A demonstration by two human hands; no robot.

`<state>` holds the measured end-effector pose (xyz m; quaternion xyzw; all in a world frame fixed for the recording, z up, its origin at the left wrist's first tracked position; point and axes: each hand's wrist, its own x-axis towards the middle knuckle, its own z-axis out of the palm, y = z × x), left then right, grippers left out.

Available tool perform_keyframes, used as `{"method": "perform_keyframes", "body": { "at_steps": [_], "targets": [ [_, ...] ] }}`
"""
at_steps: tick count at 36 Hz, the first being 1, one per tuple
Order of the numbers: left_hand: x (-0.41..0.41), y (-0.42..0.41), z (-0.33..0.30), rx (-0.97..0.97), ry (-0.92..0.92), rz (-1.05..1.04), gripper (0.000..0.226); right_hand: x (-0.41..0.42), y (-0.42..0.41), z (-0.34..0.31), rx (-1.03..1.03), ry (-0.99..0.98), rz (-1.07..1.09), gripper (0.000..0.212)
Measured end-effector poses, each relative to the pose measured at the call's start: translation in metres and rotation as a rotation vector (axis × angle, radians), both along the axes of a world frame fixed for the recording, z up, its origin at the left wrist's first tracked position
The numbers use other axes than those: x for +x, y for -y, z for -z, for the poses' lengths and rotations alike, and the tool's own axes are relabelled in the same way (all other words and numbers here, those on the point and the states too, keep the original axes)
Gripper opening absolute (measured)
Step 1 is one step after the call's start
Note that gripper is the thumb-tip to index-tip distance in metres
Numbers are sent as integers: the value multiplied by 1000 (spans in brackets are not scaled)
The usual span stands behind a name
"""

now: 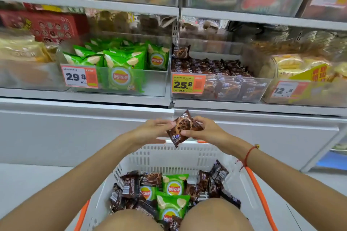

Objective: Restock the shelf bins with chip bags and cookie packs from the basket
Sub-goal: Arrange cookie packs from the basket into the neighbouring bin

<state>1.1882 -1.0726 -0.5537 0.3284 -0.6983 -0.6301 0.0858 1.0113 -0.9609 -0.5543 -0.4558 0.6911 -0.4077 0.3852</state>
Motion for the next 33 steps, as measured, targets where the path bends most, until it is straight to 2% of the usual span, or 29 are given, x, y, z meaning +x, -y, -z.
{"method": "perform_keyframes", "body": {
  "at_steps": [4, 7, 14, 16, 19, 22, 29, 33],
  "targets": [
    [-8, 2, -25, -118, -94, -81, 19, -3, 3, -23, -48, -46, 18, 43],
    [-16, 7, -47, -241, -113, -59, 9, -5, 5, -50, -112, -134, 5, 50],
    [-52, 25, -104, -399, -247, -115, 31, -31, 26, -106, -295, -329, 34, 34],
    [-66, 36, -119, -429, -313, -216, 33, -43, 35, -123, -329, -354, 67, 32],
    [-84, 59, -132, -469, -443, -479, 20, -59, 50, -144, -358, -347, 116, 31],
    [-95, 85, -132, -558, -418, -642, 19, -76, 70, -154, -367, -353, 154, 30],
    [-105, 126, -120, -772, -237, -488, 39, -119, 134, -144, -304, -402, 255, 32],
    [-105, 141, -104, -825, -192, -351, 41, -141, 177, -132, -229, -434, 317, 43]
  ]
}}
